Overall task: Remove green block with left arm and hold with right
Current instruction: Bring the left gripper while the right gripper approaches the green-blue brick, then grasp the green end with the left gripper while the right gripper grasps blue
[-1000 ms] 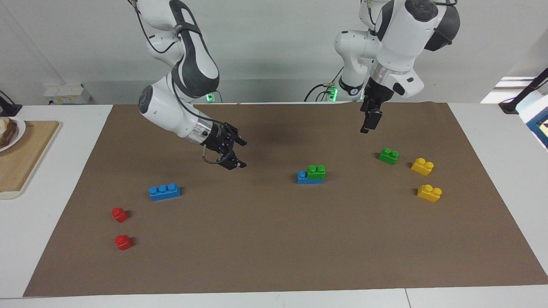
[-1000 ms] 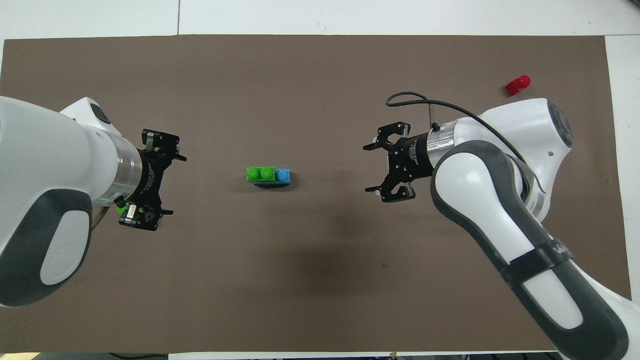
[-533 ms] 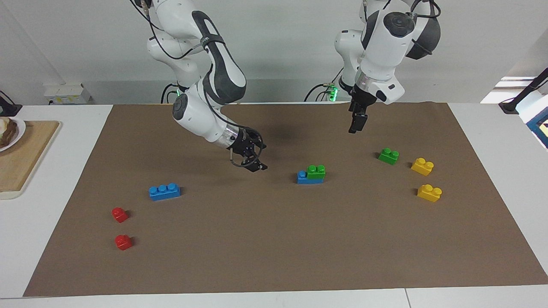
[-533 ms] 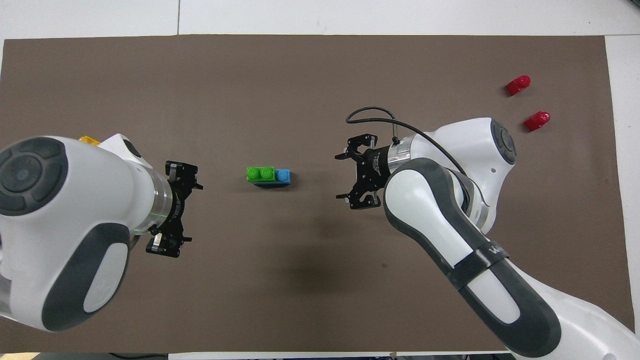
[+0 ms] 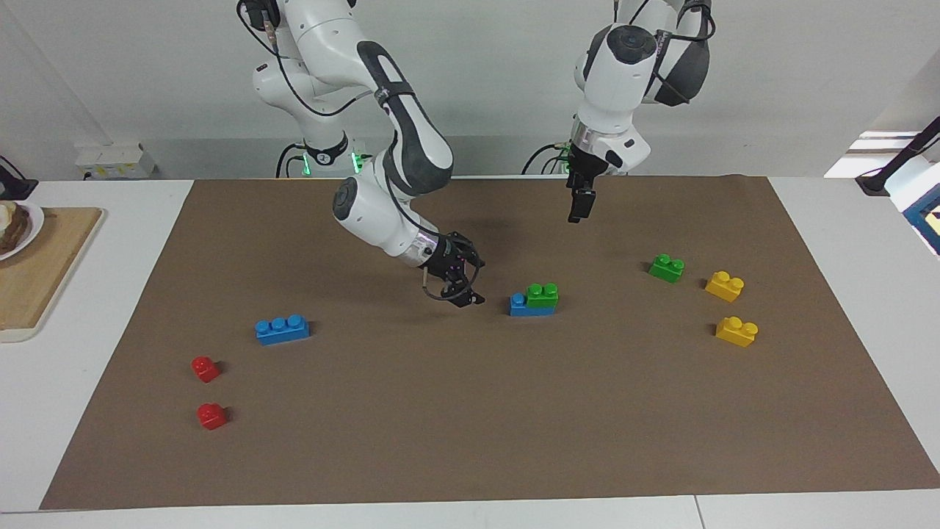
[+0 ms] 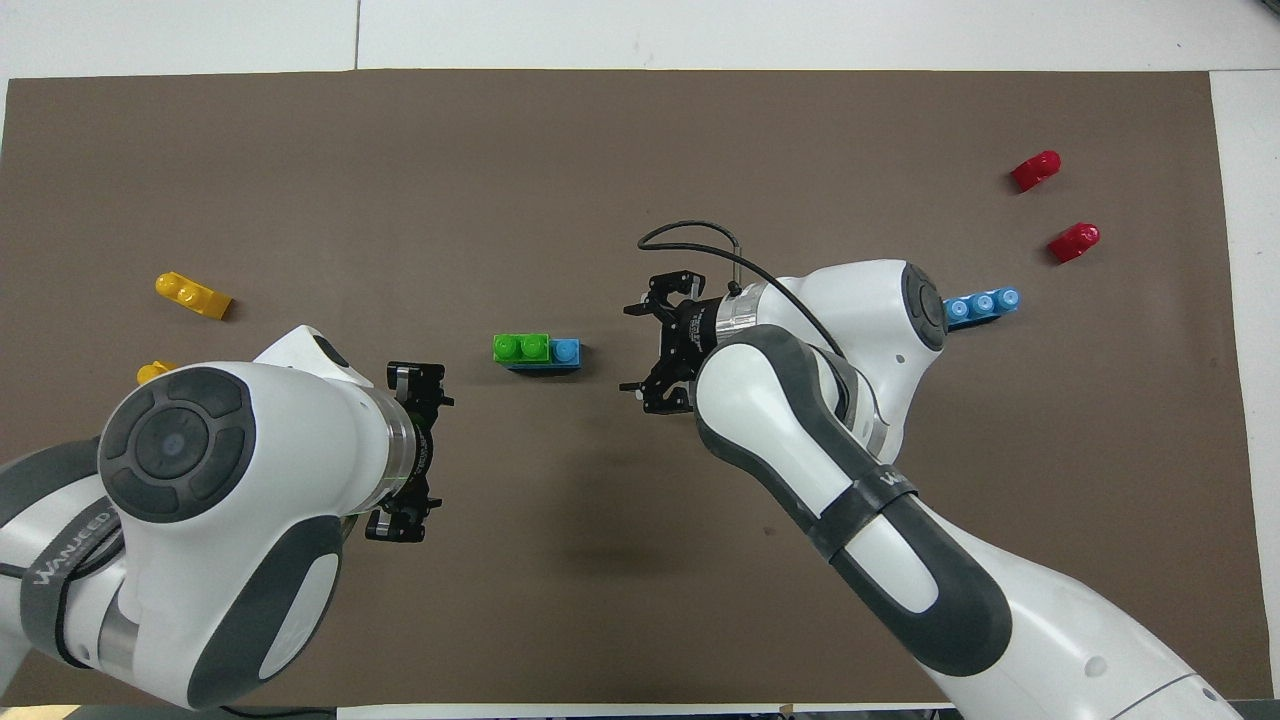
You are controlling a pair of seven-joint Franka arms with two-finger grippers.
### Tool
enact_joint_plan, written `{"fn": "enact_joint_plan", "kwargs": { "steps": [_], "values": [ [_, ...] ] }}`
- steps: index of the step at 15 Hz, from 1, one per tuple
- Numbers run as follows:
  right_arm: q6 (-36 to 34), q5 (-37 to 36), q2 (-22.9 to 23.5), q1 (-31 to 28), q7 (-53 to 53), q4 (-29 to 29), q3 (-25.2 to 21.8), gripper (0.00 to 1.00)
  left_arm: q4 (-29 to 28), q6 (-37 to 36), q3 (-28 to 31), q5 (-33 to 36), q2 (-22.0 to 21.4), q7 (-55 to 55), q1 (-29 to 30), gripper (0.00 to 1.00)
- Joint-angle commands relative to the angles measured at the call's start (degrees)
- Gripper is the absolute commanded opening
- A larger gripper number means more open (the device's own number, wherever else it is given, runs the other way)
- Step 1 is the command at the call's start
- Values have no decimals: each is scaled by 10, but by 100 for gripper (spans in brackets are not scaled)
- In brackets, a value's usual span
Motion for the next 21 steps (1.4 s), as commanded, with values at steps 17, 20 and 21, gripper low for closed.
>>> {"fn": "enact_joint_plan", "kwargs": {
  "steps": [17, 20, 21],
  "values": [
    [95, 42, 112, 68, 1, 90, 0, 95, 125, 83, 11, 1, 209, -64, 15, 99],
    [99, 42, 113, 69, 0, 85, 0, 95, 127, 90, 11, 1, 214, -90, 12, 99],
    [108, 42, 113, 72, 0, 81, 0, 95, 127, 92, 11, 1, 222, -95, 11, 99]
  ]
}}
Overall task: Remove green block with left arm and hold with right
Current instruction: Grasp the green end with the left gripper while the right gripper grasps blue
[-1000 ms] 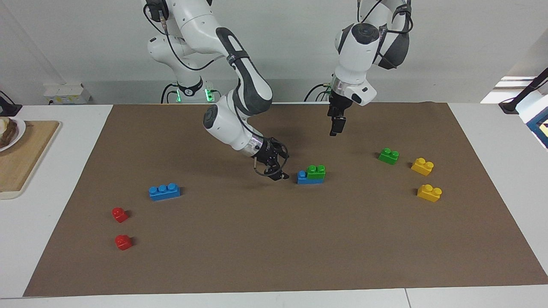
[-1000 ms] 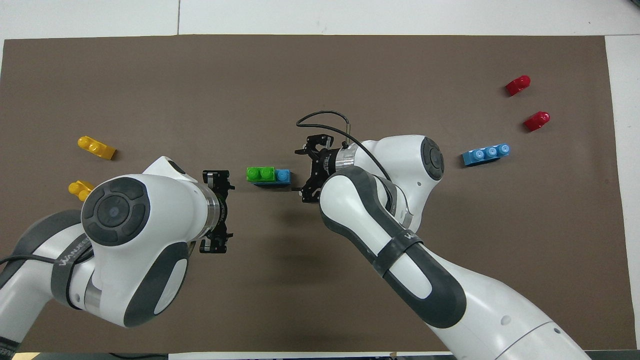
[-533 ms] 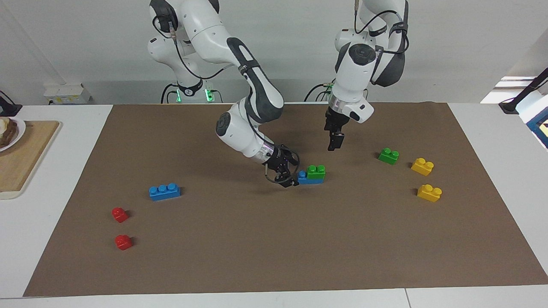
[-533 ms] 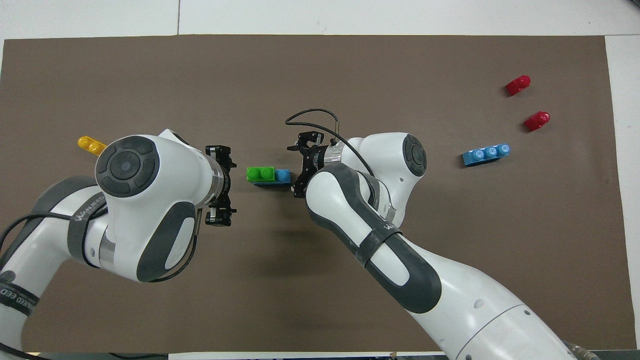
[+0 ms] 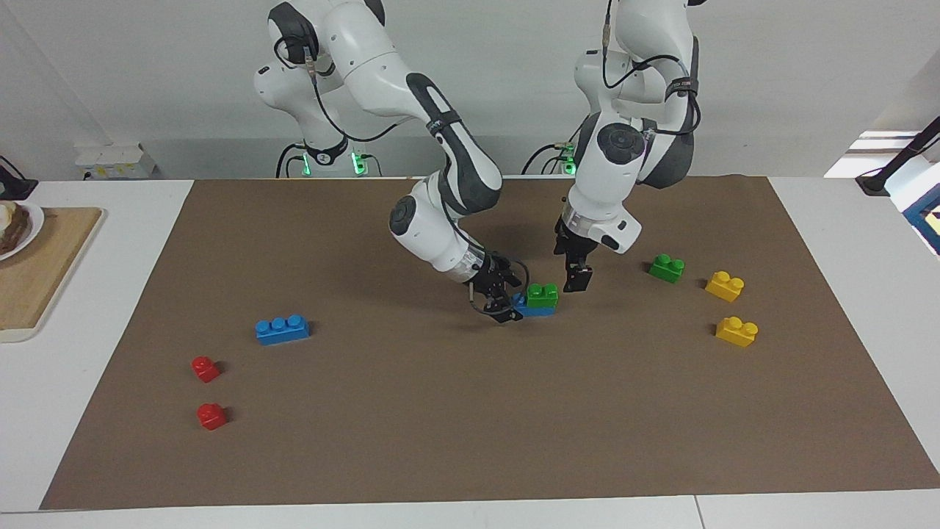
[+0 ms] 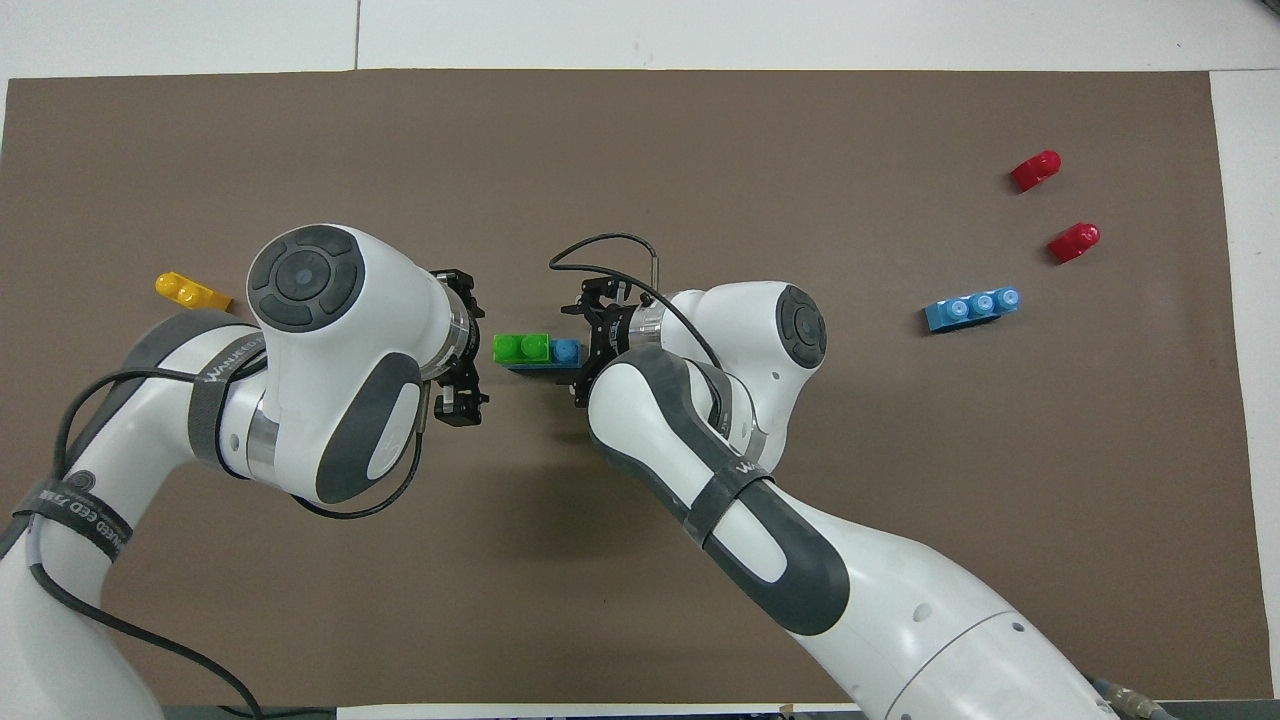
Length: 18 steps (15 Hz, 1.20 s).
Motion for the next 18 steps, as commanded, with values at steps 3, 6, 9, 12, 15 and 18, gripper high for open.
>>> {"fn": "enact_joint_plan", "kwargs": {
  "steps": [3, 6, 9, 12, 15, 18],
  "values": [
    [28, 17, 8, 15, 1, -6, 0, 95, 14, 16, -2, 2, 26, -26, -6, 99],
    [40, 18, 11, 19, 1, -6, 0, 95, 7, 12, -2, 2, 31, -26, -23, 99],
    [40, 18, 11, 22, 1, -10, 0, 95, 7, 28, -2, 2, 33, -50, -25, 99],
    [41, 18, 12, 22, 1, -14, 0, 94, 7, 36, -2, 2, 40, -51, -30, 99],
    [57, 18, 12, 24, 2, -19, 0, 74, 9, 44, -1, 6, 43, -51, -28, 99],
    [61, 18, 12, 23, 4, -18, 0, 27, 7, 50, -1, 7, 45, -51, -29, 99]
  ]
}}
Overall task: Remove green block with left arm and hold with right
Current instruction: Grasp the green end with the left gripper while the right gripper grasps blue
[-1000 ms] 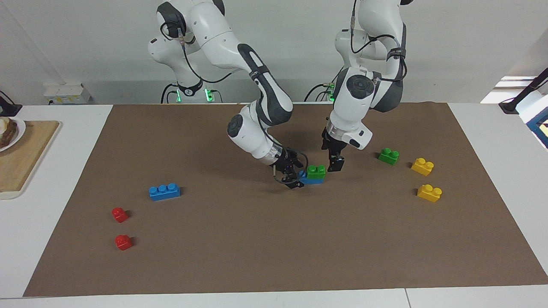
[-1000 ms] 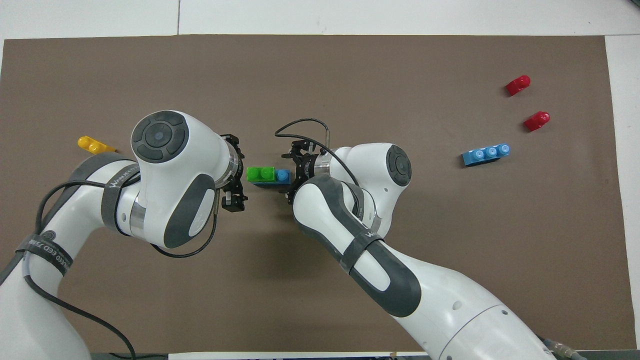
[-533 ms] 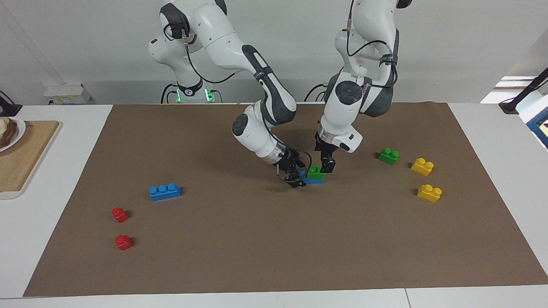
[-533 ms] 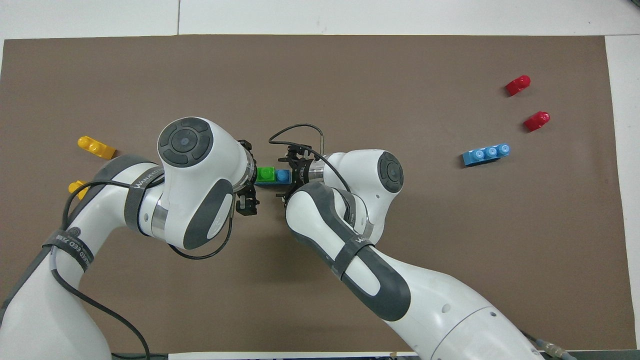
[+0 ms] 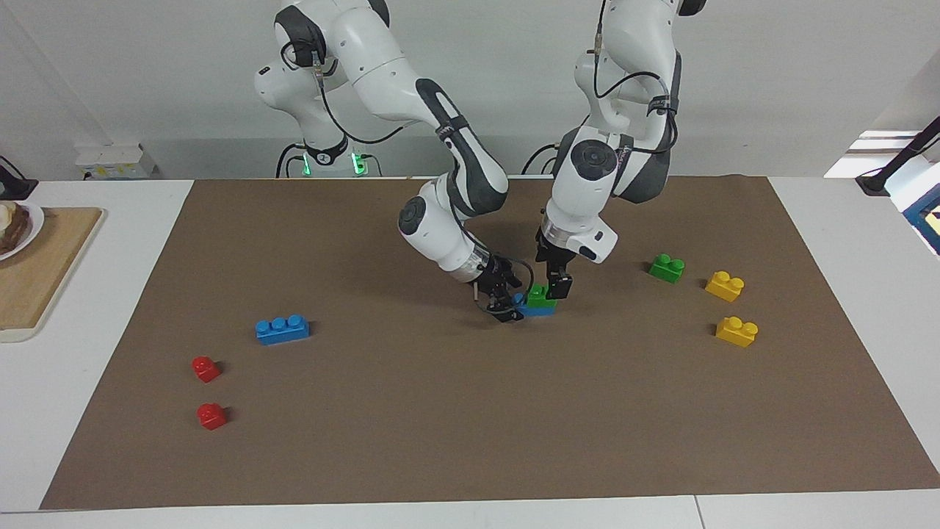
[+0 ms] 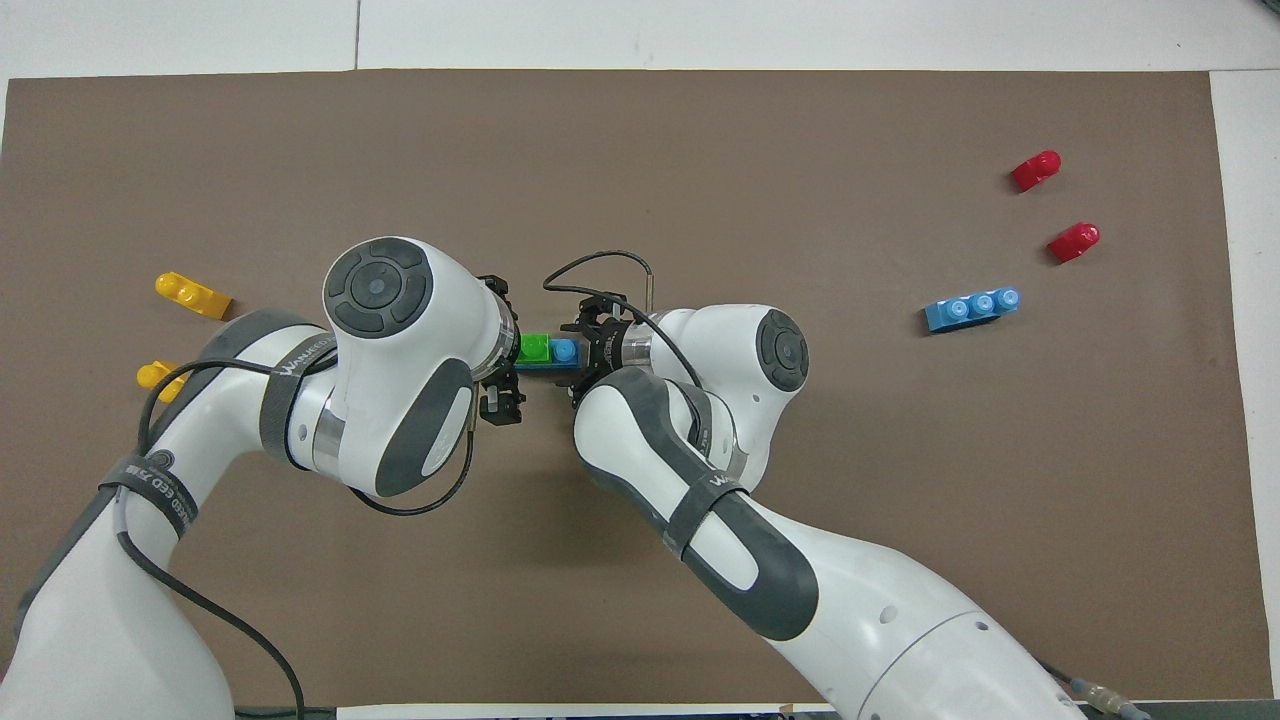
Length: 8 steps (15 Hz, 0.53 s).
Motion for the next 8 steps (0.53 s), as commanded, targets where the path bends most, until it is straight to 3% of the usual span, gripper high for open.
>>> {"fn": "enact_joint_plan", "kwargs": {
  "steps": [1, 8],
  "values": [
    [13, 17, 0, 4, -3, -3, 0, 0, 5, 12, 5, 6, 16, -11, -6, 99],
    [16, 17, 0, 4, -20, -3, 0, 0, 3, 19, 5, 11, 24, -12, -6, 99]
  ]
}}
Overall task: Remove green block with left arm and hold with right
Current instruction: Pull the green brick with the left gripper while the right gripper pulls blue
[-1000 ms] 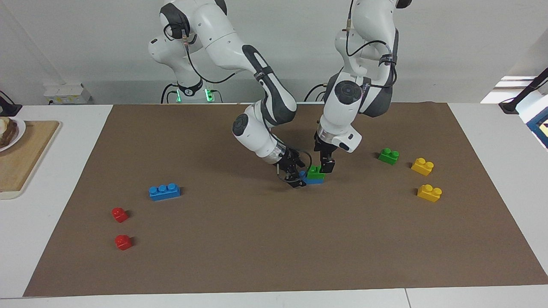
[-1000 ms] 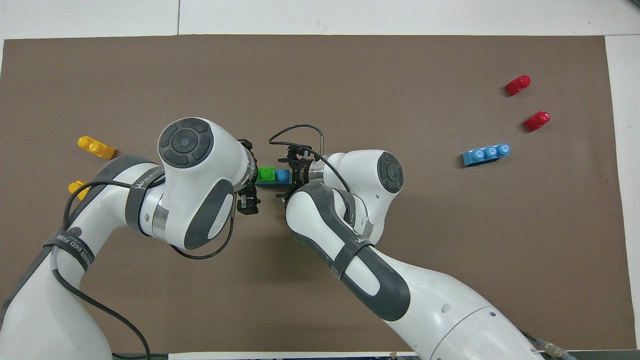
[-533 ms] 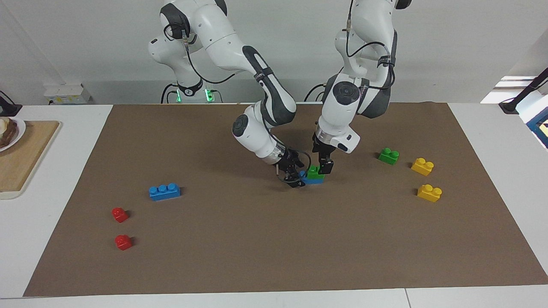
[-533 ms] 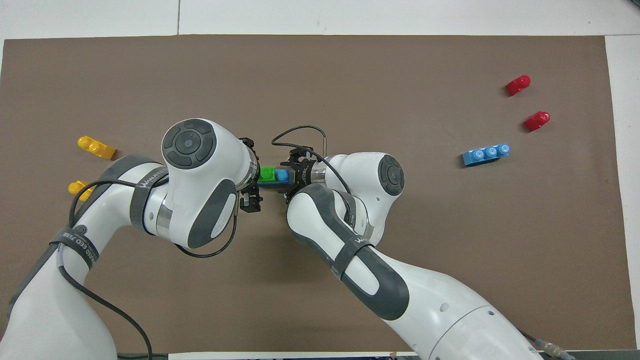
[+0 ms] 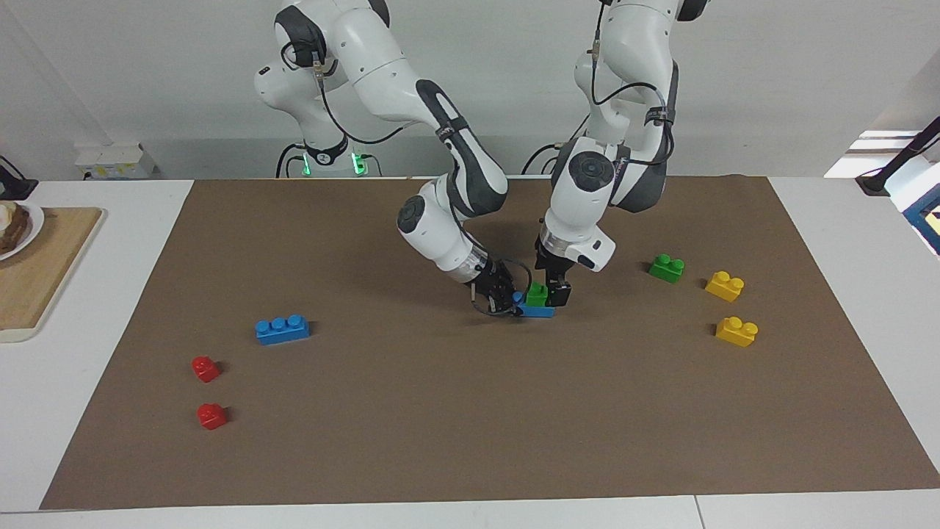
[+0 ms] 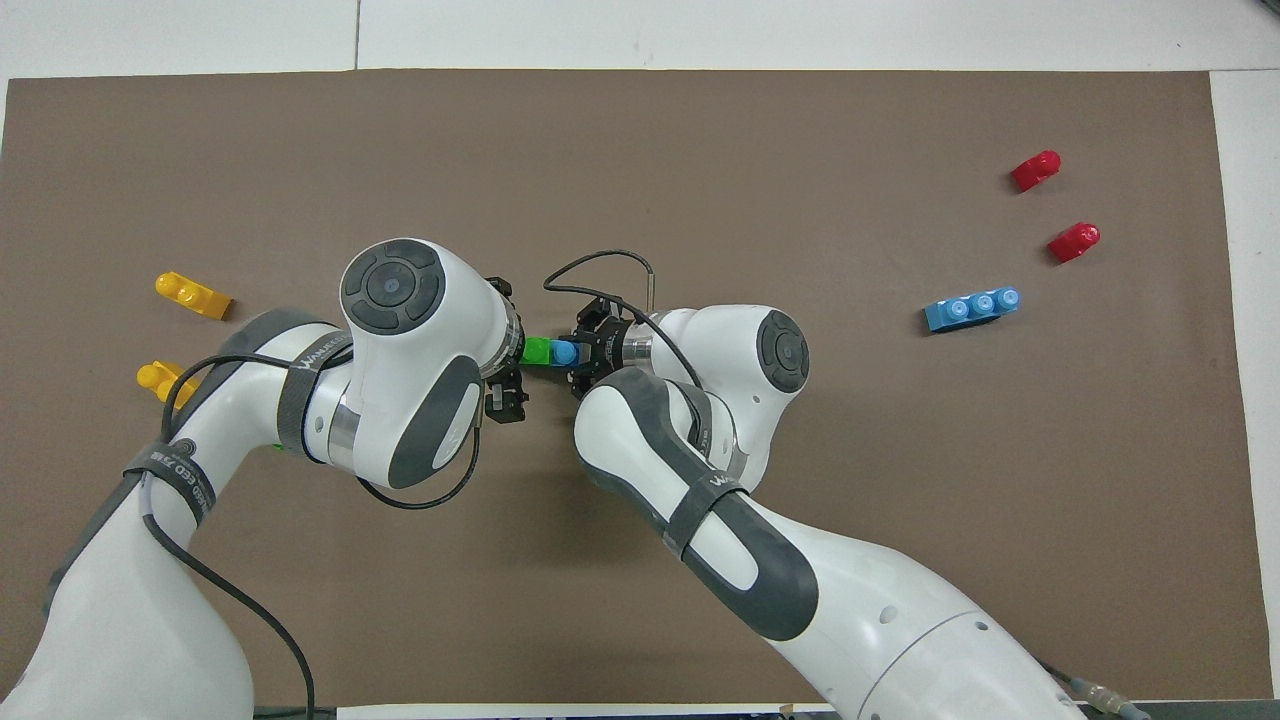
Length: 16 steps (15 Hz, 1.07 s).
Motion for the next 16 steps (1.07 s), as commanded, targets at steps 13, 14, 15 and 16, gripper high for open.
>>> {"fn": "enact_joint_plan", "kwargs": {
  "steps": [13, 14, 15, 16],
  "values": [
    [28, 53, 3, 7, -20, -7, 0, 0, 3, 14, 4, 11, 9, -8, -4, 0],
    [37, 53, 4, 10, -20, -8, 0, 0, 4, 11, 4, 11, 8, -8, -3, 0],
    [47, 53, 4, 15, -20, -11, 0, 0, 5, 7, 3, 11, 3, -7, -2, 0],
    [48, 53, 4, 17, -20, -13, 0, 0, 6, 3, 3, 10, -5, -7, -1, 0]
  ]
}}
